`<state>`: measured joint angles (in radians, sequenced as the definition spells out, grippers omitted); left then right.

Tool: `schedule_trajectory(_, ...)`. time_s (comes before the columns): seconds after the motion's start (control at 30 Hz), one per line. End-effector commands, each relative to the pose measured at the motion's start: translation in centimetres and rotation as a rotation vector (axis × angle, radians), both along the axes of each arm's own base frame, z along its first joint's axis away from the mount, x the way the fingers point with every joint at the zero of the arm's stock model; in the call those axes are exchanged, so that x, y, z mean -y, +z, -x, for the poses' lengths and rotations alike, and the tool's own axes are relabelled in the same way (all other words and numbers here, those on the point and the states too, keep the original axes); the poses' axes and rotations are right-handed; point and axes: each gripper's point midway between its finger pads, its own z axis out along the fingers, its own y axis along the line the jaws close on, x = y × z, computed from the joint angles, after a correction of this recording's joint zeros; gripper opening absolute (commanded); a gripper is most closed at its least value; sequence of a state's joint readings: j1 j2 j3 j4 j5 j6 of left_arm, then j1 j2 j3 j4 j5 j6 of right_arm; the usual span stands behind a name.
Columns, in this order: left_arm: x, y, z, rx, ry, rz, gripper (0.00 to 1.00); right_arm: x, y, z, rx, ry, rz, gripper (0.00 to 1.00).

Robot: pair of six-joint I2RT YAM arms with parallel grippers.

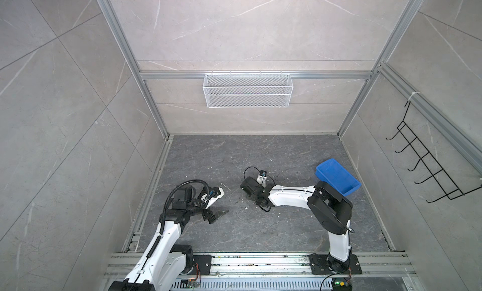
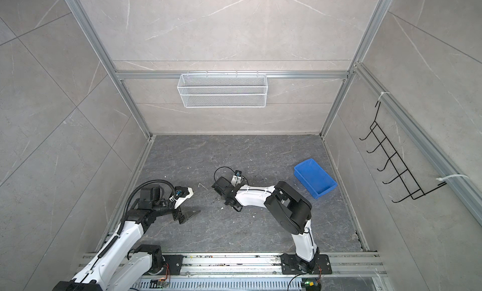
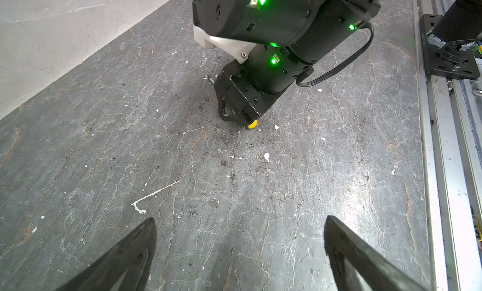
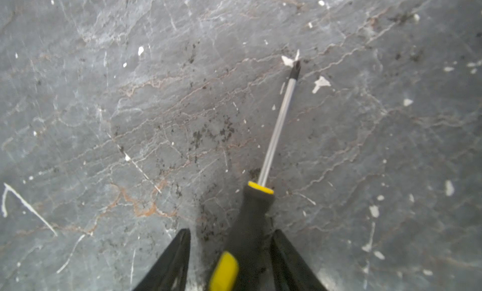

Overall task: Put the screwdriver in the bin
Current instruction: 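Lower the right gripper and close it on the yellow-black screwdriver handle, then lift the screwdriver with the right gripper and carry it over the blue bin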

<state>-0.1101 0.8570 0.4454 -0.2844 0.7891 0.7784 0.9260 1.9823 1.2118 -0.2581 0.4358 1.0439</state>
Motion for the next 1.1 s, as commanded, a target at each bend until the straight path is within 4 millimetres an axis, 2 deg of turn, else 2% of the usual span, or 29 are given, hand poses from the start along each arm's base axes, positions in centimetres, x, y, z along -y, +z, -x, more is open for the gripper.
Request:
schedule_trajectory(0.0,0.5,0.5,0.4,0.030,-0.043,0.020,1.00,0.3,-1.5,0.6,-0.051,-0.005,0.025,0.39)
schedule_trajectory(0.3,0.6,0.4,0.3,0.027,-0.049,0.020,1.00,0.6,-1.2,0.6,-0.048,-0.014,0.031,0.00)
schedule_trajectory(0.47,0.6,0.3,0.4,0.024,-0.049,0.020,1.00,0.5,-1.0,0.6,-0.043,-0.006,0.028,0.00)
schedule_trajectory(0.6,0.7,0.6,0.3,0.027,-0.048,0.023,1.00,0.3,-0.1,0.4,-0.020,0.008,0.017,0.00)
schedule_trajectory(0.8,1.2,1.7,0.0,0.034,-0.039,0.023,1.00,0.3,3.4,-0.2,0.080,0.055,-0.022,0.00)
schedule_trajectory(0.97,2.1,2.5,-1.1,0.073,0.017,0.001,1.00,1.7,6.5,-0.4,0.170,0.076,0.017,0.00)
schedule_trajectory(1.07,3.6,3.1,-1.4,0.102,0.010,0.009,1.00,2.8,7.9,-0.3,0.207,0.089,0.042,0.00)
